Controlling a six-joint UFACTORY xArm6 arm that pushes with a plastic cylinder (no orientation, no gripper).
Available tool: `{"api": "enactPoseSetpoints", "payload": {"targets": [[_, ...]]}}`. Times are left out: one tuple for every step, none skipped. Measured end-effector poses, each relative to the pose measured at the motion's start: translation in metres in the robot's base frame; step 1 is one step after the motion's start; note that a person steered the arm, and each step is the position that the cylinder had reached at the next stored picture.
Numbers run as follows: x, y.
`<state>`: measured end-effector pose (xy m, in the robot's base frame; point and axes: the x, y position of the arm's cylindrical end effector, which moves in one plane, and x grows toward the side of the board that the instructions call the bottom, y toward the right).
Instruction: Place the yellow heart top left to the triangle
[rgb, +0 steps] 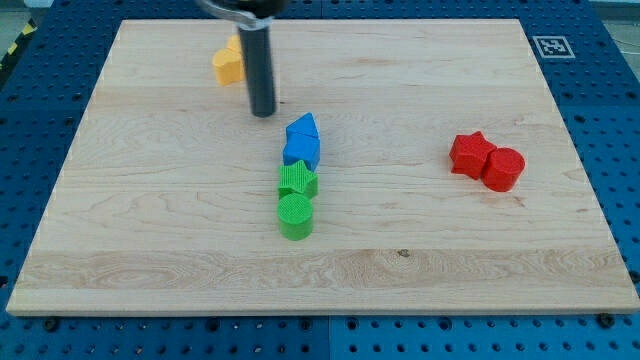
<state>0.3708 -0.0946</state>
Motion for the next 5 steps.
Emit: {"api": "enactPoseSetpoints", "payload": {"targets": [[-0.009,-0.031],[-0.026,-0.069],[-0.047,-0.097],[-0.072,-0.105],[-0.075,-0.077]]}}
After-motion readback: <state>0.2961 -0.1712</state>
